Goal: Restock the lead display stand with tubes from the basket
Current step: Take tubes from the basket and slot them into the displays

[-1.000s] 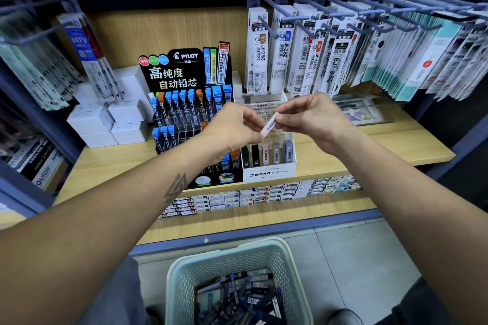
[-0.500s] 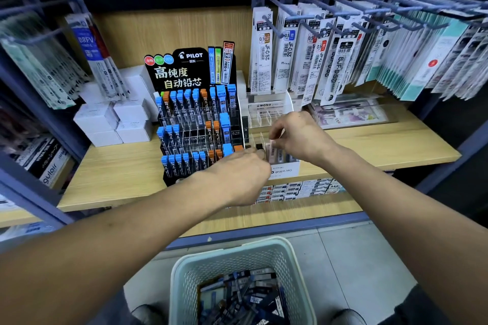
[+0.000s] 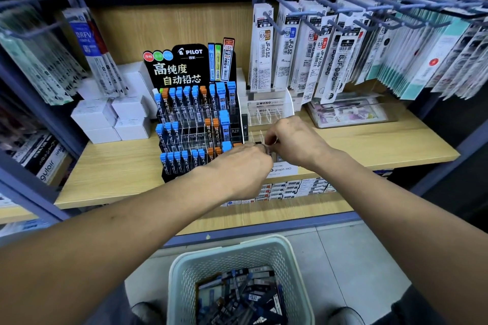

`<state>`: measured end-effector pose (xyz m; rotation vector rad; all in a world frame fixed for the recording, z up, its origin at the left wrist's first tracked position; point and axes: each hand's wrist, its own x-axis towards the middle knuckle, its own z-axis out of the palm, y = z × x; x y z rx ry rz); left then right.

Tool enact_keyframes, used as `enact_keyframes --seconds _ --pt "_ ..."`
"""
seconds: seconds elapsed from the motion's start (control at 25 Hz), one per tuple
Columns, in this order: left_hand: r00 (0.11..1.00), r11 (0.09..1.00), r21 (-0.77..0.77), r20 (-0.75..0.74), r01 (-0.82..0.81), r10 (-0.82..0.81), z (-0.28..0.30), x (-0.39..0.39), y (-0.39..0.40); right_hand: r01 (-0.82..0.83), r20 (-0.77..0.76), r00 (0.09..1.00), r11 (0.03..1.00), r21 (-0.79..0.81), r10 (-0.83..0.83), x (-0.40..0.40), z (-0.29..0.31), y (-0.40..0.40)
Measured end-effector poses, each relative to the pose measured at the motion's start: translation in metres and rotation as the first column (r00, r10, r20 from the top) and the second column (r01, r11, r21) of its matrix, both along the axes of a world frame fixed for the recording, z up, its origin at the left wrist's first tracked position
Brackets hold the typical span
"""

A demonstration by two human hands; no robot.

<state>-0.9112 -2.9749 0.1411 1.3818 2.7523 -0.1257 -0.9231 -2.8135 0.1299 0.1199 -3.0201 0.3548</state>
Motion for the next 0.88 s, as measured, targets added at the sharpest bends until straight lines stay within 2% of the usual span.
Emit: enact_keyframes --seconds 0.28,0.48,0.56,0.64,0.76,0.88 --pt "1.0 0.999 0.046 -0.005 -0.011 0.012 0.006 -0.003 -0.003 0.023 -0.004 1.0 0.998 -0.059 -0.024 0.001 0.011 0.004" --pt "0.998 0.983 0.175 -0.013 -0.051 0.054 0.025 0.007 -0.016 0.126 -0.053 0.988 0.946 -0.298 -0.148 0.008 0.031 0.004" --pt "0.994 0.98 0.166 0.04 -0.111 0.106 0.019 0.014 -0.026 0.148 0.057 0.989 0.874 -0.463 -0.138 0.023 0.028 -0.01" --pt "0.979 0.981 0.08 0.121 -0.176 0.166 0.002 0.024 -0.04 0.115 0.267 0.963 0.845 -0.523 0.034 0.041 0.014 -0.032" --pt "0.941 0.975 -0.064 0.255 -0.213 0.222 -0.041 0.043 -0.059 -0.017 0.543 0.812 0.939 -0.343 0.213 0.059 -0.031 -0.066" --pt "0.83 0.933 -0.192 0.427 -0.306 0.36 -0.111 0.077 -0.088 -0.107 0.655 0.734 0.983 -0.149 0.179 0.09 -0.104 -0.103"
